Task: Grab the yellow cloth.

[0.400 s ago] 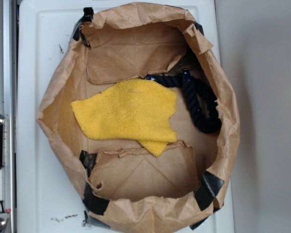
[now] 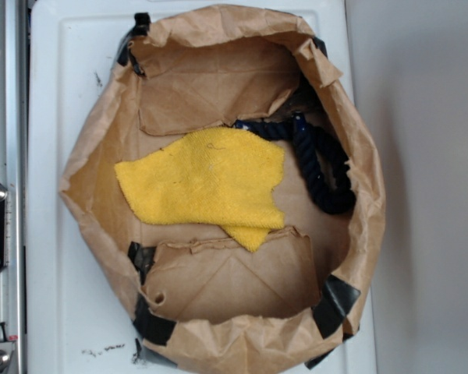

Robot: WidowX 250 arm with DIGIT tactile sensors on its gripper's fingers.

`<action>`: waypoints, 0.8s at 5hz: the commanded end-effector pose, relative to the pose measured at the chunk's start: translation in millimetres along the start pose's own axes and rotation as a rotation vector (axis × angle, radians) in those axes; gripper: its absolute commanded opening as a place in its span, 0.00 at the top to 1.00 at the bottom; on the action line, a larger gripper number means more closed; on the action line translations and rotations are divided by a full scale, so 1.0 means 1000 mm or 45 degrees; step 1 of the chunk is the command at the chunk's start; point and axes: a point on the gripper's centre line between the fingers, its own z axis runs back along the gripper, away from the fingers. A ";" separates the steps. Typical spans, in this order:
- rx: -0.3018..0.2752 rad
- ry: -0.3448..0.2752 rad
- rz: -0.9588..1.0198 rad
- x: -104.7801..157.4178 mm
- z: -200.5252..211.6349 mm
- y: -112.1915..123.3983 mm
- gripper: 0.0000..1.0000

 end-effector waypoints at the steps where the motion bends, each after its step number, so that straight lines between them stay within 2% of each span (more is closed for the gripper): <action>1: 0.119 0.077 0.103 0.055 -0.051 0.006 0.00; 2: 0.182 0.110 0.096 0.072 -0.080 0.006 0.00; 4: 0.269 0.193 0.053 0.085 -0.138 0.022 0.00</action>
